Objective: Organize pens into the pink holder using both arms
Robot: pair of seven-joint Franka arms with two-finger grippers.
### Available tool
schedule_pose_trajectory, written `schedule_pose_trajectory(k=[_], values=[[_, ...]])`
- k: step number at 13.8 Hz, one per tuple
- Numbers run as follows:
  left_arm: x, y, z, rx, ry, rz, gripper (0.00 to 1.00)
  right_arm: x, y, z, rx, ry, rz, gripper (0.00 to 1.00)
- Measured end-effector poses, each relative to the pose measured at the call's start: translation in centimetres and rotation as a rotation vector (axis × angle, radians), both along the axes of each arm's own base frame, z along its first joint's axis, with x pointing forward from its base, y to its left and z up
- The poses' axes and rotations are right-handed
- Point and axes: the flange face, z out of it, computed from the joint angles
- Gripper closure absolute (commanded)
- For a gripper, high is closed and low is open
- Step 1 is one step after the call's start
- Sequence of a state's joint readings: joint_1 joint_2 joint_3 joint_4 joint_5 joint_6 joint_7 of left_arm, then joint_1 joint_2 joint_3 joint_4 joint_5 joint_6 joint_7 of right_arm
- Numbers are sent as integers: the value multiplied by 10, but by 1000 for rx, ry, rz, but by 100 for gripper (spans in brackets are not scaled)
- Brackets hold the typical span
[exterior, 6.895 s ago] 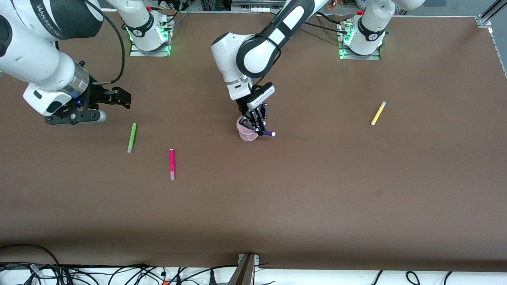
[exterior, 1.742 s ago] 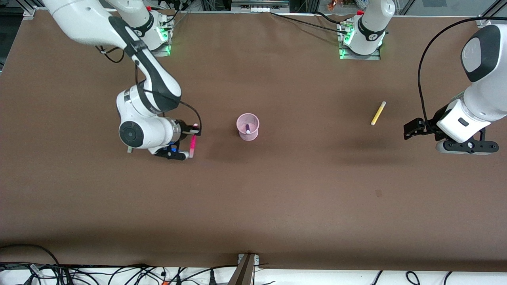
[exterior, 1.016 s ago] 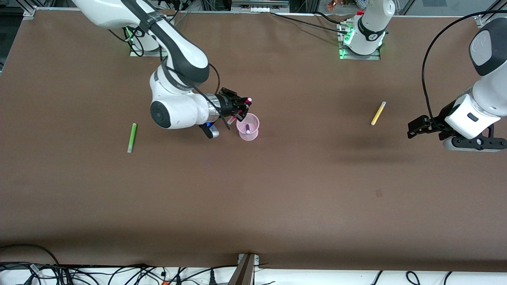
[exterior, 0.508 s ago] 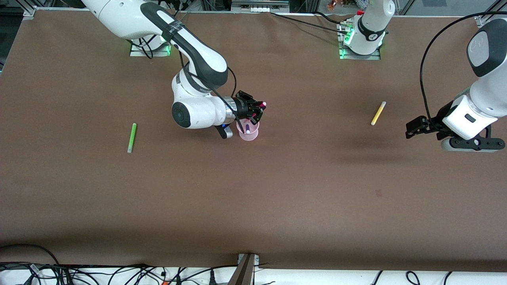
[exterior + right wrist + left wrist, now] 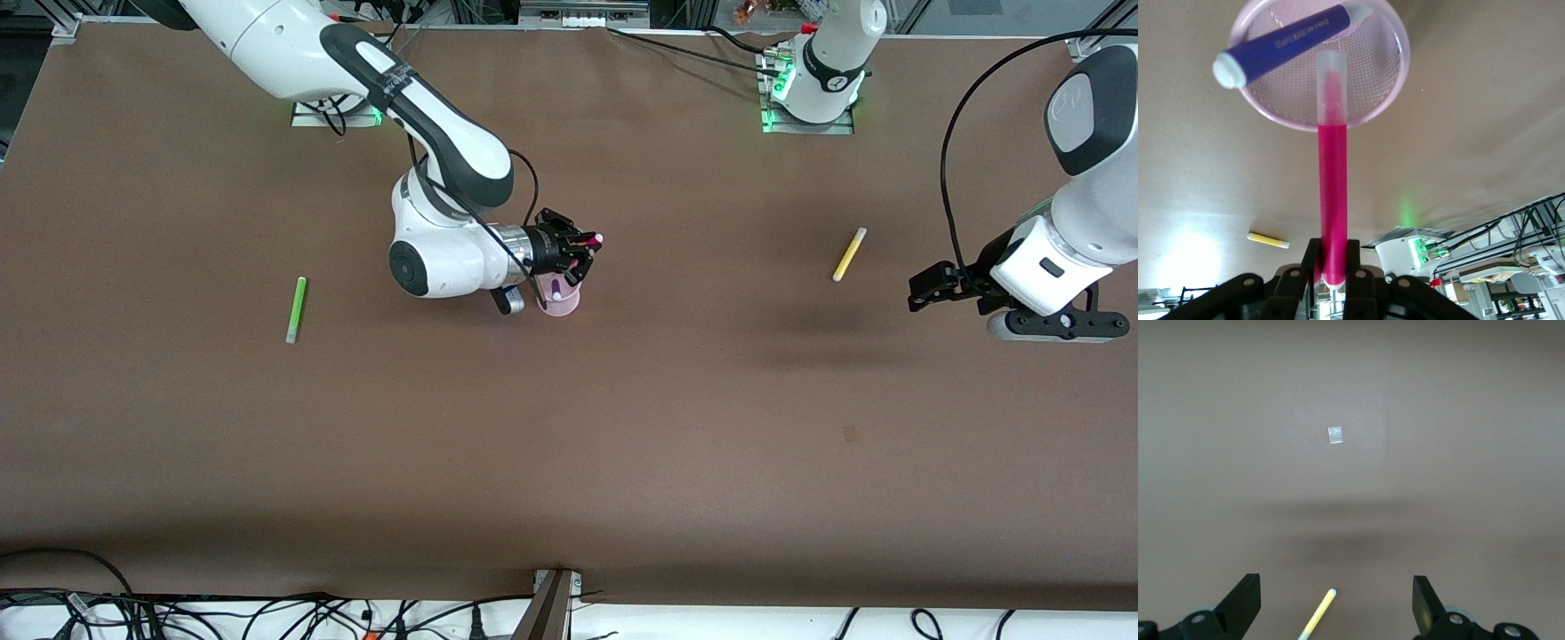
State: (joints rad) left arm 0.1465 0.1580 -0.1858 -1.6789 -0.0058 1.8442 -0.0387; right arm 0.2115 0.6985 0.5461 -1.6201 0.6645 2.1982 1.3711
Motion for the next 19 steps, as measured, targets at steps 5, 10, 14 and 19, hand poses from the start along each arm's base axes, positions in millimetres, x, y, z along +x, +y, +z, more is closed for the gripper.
schedule_pose_trajectory(k=[5,10,14,19], values=[[0,-3,-1,-1,3,8,0,3,-3,-8,-9,-13,2,0],[0,-4,-2,-1,3,9,0,14,-6,1,-54,-122,58,0],[0,-4,-2,-1,4,9,0,55,-47,33,-198,-353,121,0],[0,-5,-2,-2,4,8,0,106,-154,103,-265,-599,272,0]])
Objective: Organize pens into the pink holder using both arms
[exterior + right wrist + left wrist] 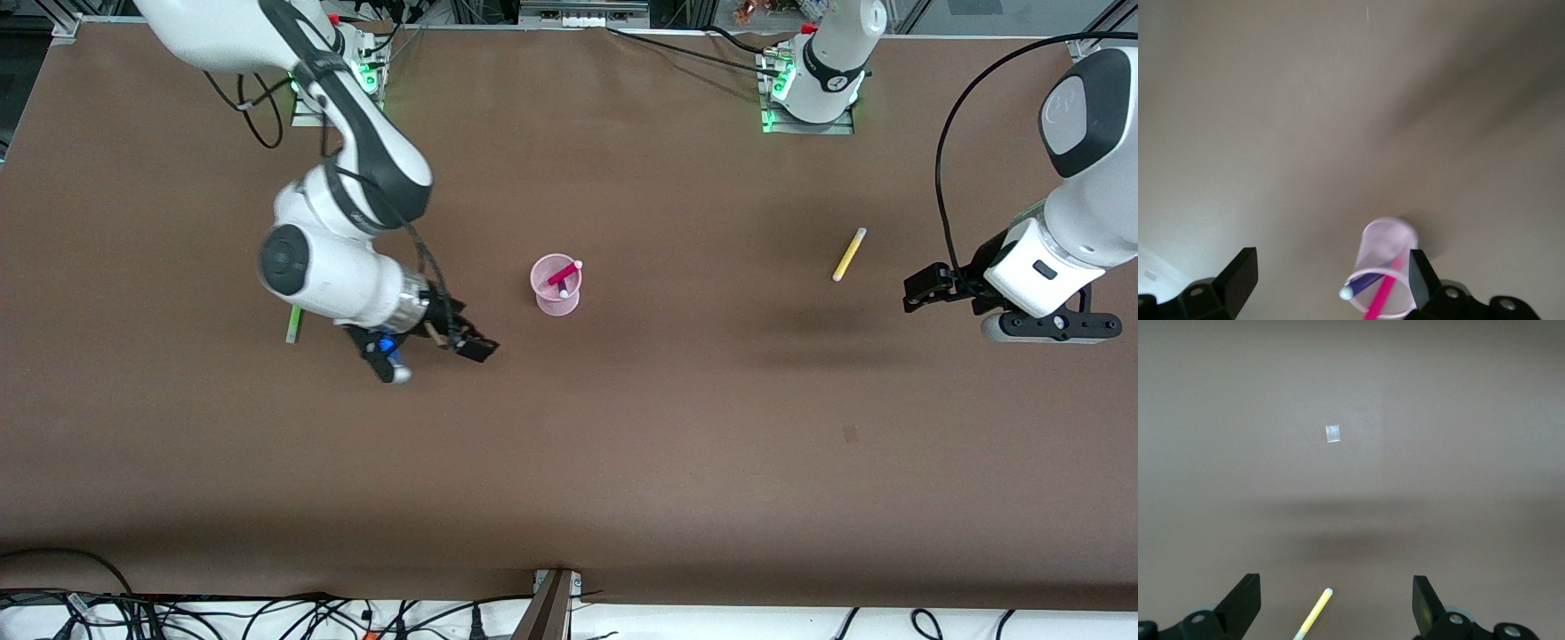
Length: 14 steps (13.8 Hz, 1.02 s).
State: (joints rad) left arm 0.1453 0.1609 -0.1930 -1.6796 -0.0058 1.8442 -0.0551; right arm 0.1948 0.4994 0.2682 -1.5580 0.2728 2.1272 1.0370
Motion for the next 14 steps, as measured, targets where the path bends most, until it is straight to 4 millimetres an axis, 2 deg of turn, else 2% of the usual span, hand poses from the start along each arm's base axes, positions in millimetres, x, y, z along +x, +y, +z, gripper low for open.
schedule_pose_trajectory(k=[3,6,8,11,14], values=[[0,0,-1,0,1,0,0,-6,-69,64,-58,-61,202,0],[0,0,-2,0,3,0,0,-36,-134,128,-86,-96,393,0],[0,0,-2,0,3,0,0,-54,-171,161,-135,-118,519,0],[0,0,-2,0,4,0,0,-70,-200,186,-199,-151,692,0],[0,0,-2,0,4,0,0,-76,-210,191,-235,-140,799,0]])
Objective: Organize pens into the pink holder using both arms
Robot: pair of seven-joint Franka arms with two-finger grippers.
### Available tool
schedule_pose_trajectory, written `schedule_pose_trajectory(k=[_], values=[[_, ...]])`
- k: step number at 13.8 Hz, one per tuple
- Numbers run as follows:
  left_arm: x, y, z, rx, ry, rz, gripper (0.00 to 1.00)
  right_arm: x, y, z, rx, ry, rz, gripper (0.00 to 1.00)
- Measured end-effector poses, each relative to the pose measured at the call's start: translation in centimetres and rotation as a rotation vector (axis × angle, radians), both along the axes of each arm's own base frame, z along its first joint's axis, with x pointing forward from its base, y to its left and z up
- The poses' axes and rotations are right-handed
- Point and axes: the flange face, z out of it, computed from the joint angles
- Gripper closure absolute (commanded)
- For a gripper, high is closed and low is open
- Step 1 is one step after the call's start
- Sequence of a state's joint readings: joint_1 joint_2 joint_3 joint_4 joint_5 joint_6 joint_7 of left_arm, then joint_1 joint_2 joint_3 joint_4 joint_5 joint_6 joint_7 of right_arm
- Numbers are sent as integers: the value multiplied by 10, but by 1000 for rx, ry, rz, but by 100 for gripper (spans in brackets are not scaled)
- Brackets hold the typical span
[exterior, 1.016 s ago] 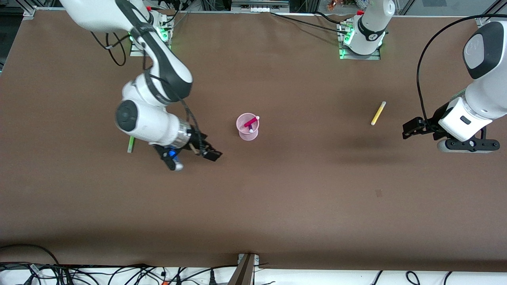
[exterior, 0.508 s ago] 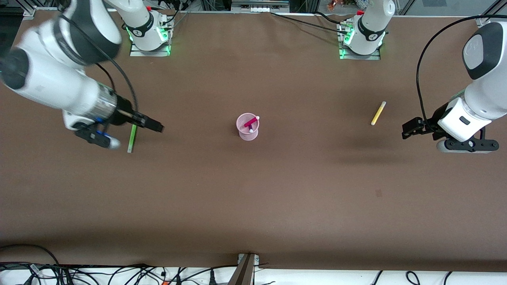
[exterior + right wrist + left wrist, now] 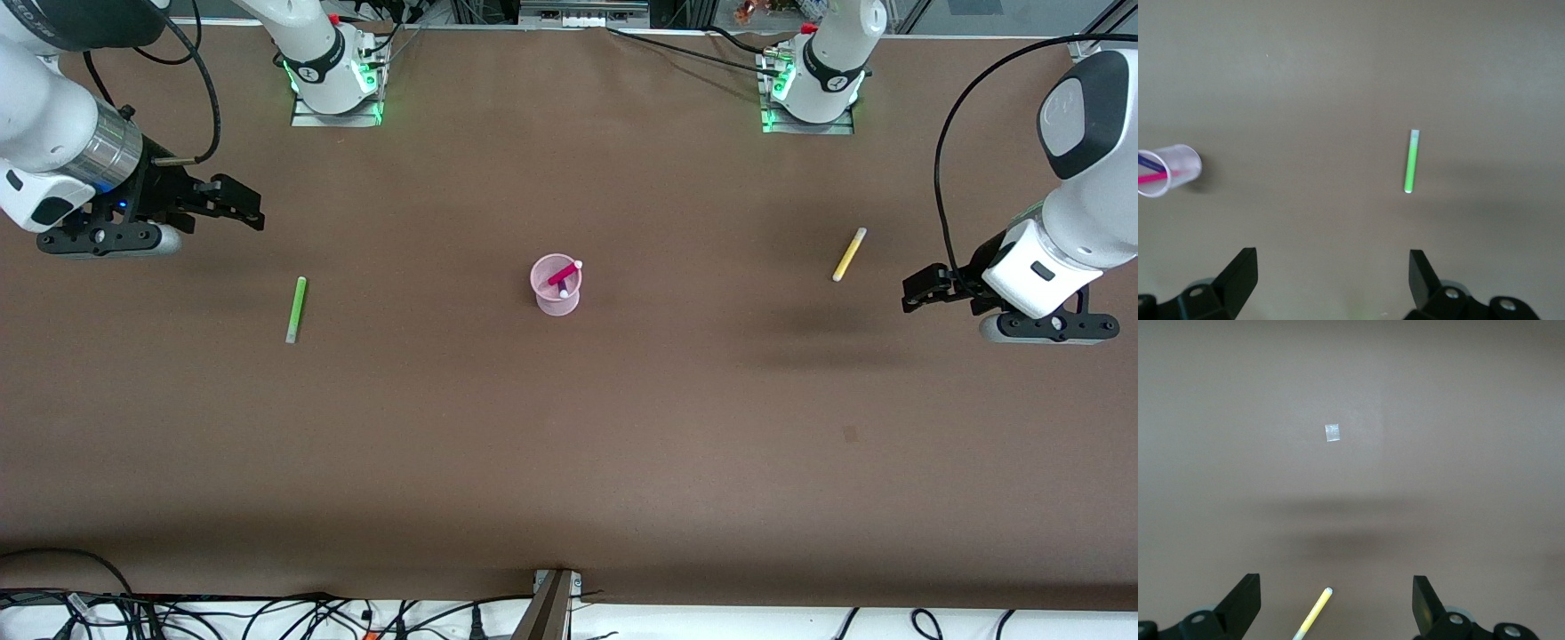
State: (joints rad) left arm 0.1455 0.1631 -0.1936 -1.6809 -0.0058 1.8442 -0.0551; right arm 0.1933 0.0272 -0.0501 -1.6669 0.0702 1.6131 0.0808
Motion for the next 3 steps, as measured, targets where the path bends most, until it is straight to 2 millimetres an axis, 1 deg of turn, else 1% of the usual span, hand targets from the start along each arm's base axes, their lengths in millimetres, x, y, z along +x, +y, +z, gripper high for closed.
schedule_pose_trajectory(k=[3], values=[[0,0,0,0,0,0,0,0,-2,6,-23,-7,27,0]])
